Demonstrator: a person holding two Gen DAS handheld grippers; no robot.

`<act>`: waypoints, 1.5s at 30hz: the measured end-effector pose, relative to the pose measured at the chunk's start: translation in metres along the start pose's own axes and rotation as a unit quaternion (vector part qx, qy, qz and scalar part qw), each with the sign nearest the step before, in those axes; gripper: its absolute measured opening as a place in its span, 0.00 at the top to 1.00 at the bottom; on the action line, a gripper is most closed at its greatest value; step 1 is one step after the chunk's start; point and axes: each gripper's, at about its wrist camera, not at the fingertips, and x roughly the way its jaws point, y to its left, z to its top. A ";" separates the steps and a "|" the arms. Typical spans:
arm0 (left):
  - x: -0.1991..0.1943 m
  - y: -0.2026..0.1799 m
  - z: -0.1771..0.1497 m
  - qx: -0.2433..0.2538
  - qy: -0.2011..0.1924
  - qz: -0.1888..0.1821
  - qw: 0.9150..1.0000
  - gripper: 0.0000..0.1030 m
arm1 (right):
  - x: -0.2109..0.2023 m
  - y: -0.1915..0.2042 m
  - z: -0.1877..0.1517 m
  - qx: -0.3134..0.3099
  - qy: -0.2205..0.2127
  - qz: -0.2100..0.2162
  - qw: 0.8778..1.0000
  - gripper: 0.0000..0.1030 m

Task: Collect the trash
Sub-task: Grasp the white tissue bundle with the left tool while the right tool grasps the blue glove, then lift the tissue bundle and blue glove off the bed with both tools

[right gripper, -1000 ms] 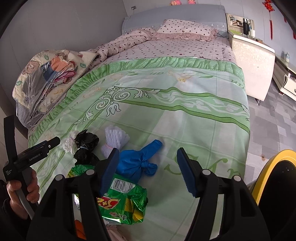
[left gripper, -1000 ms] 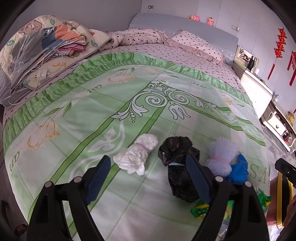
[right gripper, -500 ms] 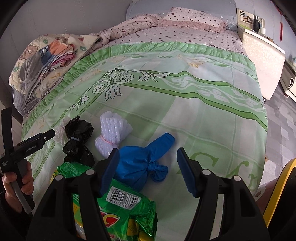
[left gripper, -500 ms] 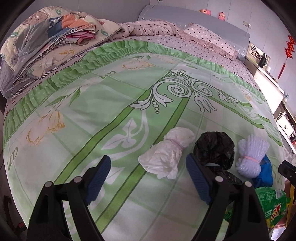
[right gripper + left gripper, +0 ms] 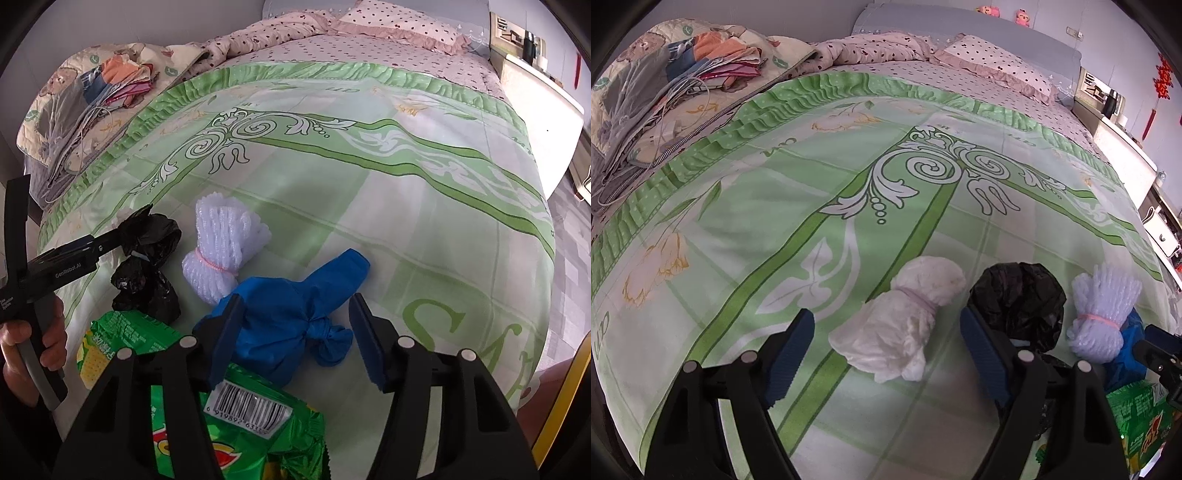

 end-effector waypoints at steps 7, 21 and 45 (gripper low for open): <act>0.013 -0.007 -0.004 0.006 0.016 -0.007 1.000 0.46 | 0.011 0.005 -0.001 -0.014 0.014 0.000 1.000 0.57; 0.014 0.003 -0.003 -0.009 0.013 -0.002 1.000 0.73 | 0.009 0.014 -0.001 -0.030 0.013 0.010 0.999 0.80; -0.067 0.008 -0.008 -0.021 -0.034 -0.003 0.999 0.73 | -0.097 0.008 -0.020 -0.012 -0.060 0.003 0.998 0.81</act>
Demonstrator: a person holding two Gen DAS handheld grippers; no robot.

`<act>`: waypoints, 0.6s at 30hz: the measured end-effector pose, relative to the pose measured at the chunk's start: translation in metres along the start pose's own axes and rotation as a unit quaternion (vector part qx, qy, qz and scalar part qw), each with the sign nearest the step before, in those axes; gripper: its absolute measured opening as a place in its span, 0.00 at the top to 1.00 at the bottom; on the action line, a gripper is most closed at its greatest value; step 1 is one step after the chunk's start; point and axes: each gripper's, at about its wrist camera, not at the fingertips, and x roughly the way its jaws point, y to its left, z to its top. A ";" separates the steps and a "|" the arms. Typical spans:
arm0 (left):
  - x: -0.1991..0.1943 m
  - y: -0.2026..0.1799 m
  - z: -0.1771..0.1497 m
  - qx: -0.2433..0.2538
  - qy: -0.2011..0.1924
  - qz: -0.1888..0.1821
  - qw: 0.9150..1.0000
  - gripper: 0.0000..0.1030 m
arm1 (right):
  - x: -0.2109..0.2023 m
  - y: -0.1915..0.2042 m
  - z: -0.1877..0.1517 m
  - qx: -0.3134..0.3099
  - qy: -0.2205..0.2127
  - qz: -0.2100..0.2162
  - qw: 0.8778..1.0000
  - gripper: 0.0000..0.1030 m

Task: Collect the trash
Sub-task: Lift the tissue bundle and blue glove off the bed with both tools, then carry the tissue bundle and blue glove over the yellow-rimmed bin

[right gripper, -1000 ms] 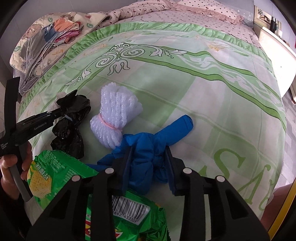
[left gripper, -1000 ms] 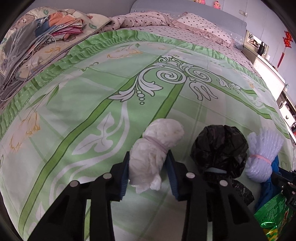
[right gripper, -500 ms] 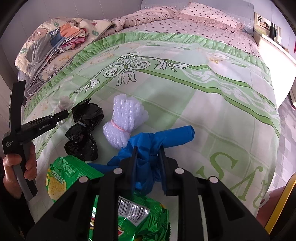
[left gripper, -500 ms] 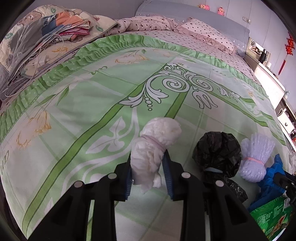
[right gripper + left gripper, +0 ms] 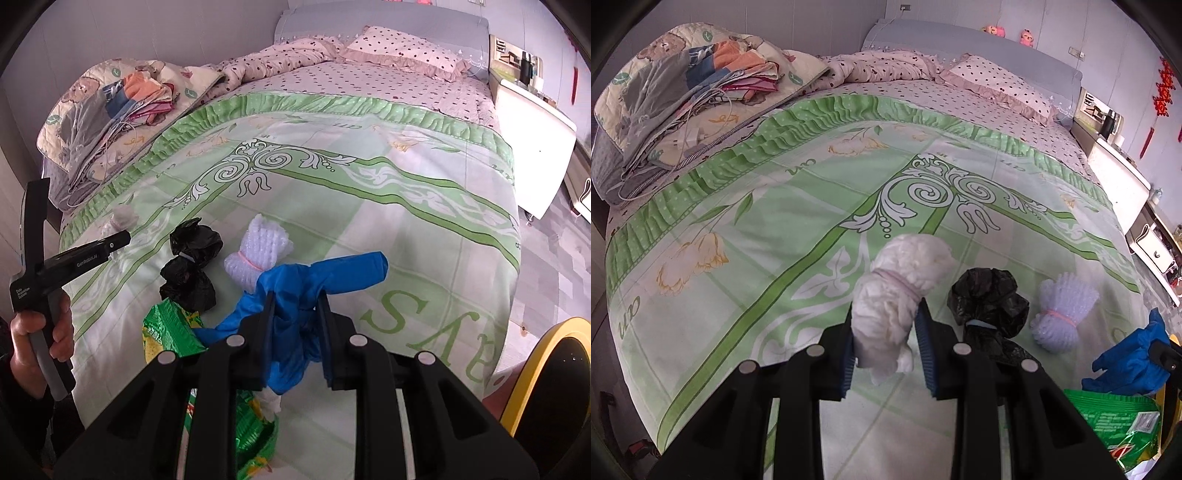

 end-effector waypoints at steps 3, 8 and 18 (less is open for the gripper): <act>-0.013 -0.004 -0.001 0.002 -0.007 -0.002 1.000 0.73 | -0.017 -0.003 -0.002 0.004 -0.010 -0.004 1.000 0.81; -0.032 -0.012 -0.002 0.008 -0.017 -0.003 1.000 0.73 | -0.041 -0.012 -0.005 0.013 -0.026 -0.008 1.000 0.81; -0.062 -0.033 -0.005 0.019 -0.031 -0.011 0.999 0.73 | -0.084 -0.031 -0.011 0.030 -0.056 -0.015 0.998 0.81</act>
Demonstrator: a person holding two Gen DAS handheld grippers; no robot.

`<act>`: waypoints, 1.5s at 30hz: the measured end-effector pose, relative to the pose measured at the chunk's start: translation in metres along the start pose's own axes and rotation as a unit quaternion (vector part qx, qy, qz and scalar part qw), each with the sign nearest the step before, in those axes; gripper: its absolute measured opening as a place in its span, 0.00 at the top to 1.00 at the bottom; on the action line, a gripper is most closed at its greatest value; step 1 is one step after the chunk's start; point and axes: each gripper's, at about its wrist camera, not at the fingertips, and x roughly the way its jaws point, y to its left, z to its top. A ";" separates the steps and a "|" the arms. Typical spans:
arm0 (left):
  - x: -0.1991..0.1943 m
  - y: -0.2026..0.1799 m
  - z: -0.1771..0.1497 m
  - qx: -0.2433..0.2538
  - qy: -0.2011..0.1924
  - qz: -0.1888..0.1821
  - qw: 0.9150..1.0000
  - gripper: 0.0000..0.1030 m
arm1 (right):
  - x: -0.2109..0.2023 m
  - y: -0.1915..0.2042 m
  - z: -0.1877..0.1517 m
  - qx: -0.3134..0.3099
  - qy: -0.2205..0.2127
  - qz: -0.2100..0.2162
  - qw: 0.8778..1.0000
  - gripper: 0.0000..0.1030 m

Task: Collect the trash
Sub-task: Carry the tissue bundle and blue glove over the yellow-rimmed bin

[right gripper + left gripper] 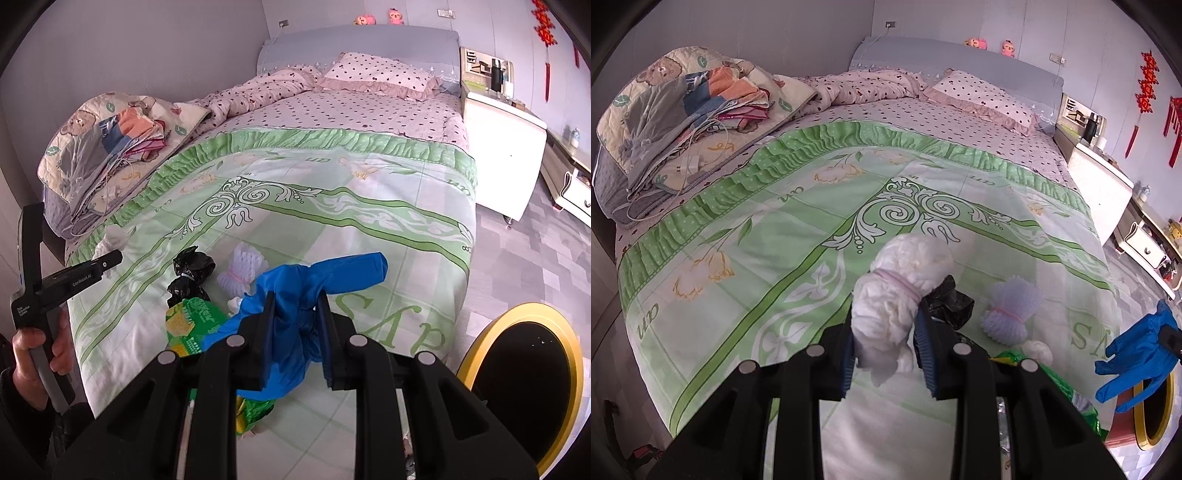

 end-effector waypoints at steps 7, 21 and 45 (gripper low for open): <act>-0.019 -0.028 0.000 0.014 -0.007 -0.019 1.000 0.73 | -0.032 -0.022 -0.001 0.014 -0.021 -0.008 1.000 0.81; -0.051 -0.101 -0.002 0.050 -0.016 -0.066 0.996 0.73 | -0.087 -0.075 -0.010 0.047 -0.054 -0.028 0.997 0.81; -0.059 -0.244 -0.035 0.137 0.006 -0.161 0.977 0.73 | -0.137 -0.173 -0.038 0.105 -0.073 -0.089 0.988 0.81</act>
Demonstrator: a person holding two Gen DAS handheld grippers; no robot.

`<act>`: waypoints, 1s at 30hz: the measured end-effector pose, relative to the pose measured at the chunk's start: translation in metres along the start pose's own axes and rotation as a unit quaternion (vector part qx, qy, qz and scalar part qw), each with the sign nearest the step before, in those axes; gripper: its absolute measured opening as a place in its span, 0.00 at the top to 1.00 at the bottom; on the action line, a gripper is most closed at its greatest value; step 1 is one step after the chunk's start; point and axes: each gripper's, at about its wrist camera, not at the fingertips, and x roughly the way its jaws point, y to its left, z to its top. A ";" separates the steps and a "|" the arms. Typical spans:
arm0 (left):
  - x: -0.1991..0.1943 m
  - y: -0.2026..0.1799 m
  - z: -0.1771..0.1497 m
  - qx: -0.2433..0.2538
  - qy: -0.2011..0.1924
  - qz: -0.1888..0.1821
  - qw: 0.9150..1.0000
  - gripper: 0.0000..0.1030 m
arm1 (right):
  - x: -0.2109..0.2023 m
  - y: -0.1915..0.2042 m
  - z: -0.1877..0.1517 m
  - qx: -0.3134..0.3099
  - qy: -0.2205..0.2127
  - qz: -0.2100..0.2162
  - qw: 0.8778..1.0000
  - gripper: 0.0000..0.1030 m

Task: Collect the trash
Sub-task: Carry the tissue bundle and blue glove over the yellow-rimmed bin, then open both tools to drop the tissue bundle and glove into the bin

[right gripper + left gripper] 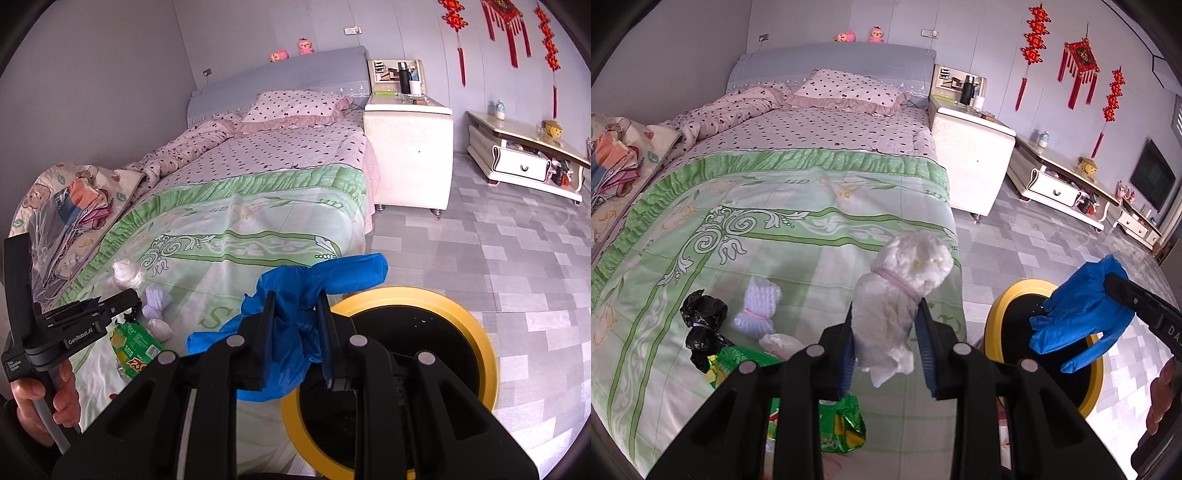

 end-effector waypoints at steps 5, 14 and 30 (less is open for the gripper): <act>0.012 -0.027 0.000 0.014 0.008 -0.017 1.000 0.73 | -0.002 -0.027 -0.002 0.013 -0.001 -0.017 1.000 0.80; 0.042 -0.081 -0.009 0.048 0.035 -0.046 0.997 0.73 | 0.008 -0.075 -0.008 0.045 0.005 -0.054 0.998 0.80; 0.084 -0.144 -0.033 0.083 0.072 -0.081 0.991 0.71 | 0.030 -0.121 -0.021 0.078 0.017 -0.107 0.991 0.77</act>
